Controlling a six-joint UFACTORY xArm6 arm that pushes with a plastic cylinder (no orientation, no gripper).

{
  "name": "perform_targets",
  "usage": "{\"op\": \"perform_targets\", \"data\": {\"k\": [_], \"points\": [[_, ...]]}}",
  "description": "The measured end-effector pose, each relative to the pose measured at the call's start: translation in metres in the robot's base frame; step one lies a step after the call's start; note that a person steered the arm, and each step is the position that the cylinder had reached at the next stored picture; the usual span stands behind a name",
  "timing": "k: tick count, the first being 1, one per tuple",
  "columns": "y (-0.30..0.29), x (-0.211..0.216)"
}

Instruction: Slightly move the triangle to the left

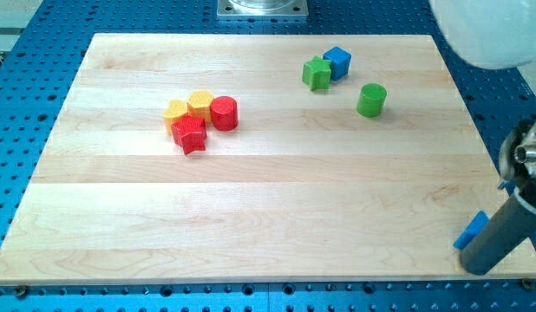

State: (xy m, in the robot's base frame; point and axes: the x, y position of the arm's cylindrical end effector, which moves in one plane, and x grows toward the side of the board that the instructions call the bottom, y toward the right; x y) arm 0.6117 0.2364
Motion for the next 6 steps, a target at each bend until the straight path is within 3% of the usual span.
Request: {"op": "perform_targets", "data": {"k": [1,2,3,4,6], "points": [[0.014,-0.015],[0.054,-0.001],[0.081,-0.030],[0.079,-0.044],[0.052,-0.030]]}}
